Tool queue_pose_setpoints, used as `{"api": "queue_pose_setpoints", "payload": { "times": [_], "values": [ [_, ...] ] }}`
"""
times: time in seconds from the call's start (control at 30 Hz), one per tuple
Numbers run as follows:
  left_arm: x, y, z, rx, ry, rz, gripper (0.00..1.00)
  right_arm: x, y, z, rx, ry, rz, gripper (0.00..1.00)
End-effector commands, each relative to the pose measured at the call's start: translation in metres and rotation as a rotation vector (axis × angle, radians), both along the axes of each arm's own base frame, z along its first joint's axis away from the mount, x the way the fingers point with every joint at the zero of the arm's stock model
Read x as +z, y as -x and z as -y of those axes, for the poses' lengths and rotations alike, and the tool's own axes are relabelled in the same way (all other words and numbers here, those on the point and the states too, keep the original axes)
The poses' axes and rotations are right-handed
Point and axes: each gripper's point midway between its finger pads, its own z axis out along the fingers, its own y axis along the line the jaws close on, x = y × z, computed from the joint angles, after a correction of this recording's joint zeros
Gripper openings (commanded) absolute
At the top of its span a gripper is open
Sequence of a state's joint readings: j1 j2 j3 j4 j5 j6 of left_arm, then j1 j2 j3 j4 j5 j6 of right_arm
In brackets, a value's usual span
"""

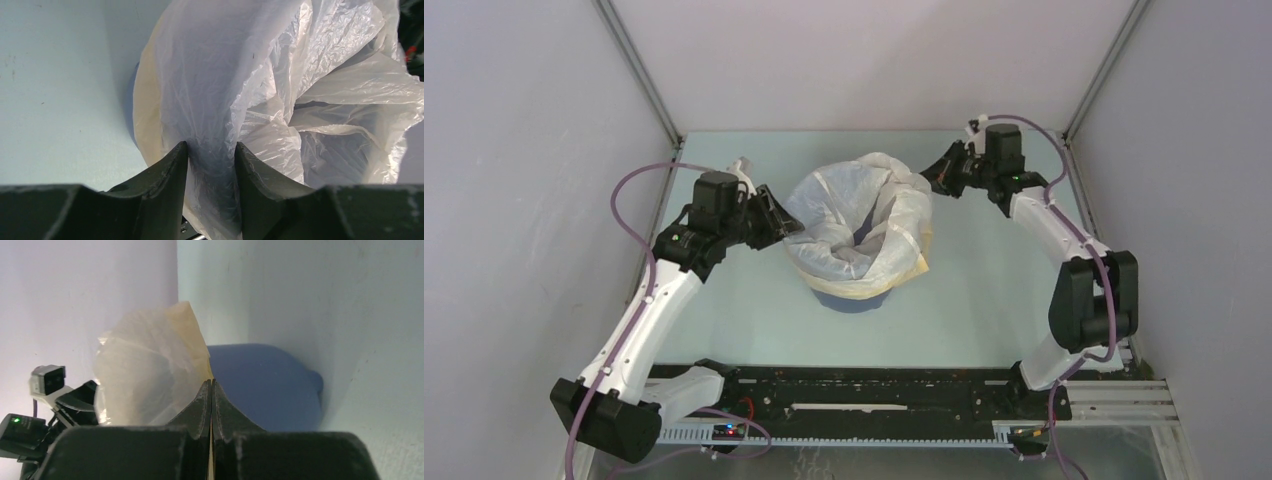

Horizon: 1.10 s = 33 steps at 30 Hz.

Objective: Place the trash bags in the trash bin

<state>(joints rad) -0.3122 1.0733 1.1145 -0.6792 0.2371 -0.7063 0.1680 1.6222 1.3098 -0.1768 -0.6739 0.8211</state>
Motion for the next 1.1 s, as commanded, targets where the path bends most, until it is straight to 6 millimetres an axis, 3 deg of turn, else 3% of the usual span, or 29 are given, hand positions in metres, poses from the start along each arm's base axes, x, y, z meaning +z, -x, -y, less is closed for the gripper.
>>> {"api": "queue_pose_setpoints", "payload": {
  "times": [0.0,0.17,0.33,0.43,0.5,0.57,0.77,0.9,1.07],
  "values": [
    [0.009,0.000,-0.004,-0.007,-0.033,0.053,0.44,-0.001,0.007,-0.021,0.061,-0.034,0.006,0.00],
    [0.031,0.003,-0.017,0.026,-0.076,0.100,0.51,-0.020,0.003,-0.023,0.082,-0.012,-0.012,0.00],
    [0.077,0.017,-0.048,0.114,-0.164,0.197,0.74,-0.017,0.008,-0.024,0.101,0.006,0.011,0.00],
    [0.119,0.025,-0.057,0.140,-0.178,0.284,0.72,-0.013,0.012,-0.021,0.102,0.025,0.029,0.00],
    [0.141,0.023,-0.049,0.117,-0.174,0.328,0.66,-0.012,0.014,-0.020,0.104,0.030,0.028,0.00],
    [0.151,0.019,-0.027,0.055,-0.188,0.348,0.60,-0.011,0.014,-0.020,0.109,0.025,0.031,0.00],
    [0.126,0.003,0.073,-0.193,-0.199,0.303,0.41,-0.003,0.015,-0.017,0.112,0.012,0.052,0.00],
    [0.075,-0.007,0.123,-0.314,-0.212,0.241,0.32,-0.003,0.014,-0.014,0.106,0.015,0.050,0.00],
    [0.012,-0.019,0.161,-0.403,-0.234,0.151,0.28,-0.005,0.016,-0.011,0.104,0.019,0.033,0.00]
  ]
}}
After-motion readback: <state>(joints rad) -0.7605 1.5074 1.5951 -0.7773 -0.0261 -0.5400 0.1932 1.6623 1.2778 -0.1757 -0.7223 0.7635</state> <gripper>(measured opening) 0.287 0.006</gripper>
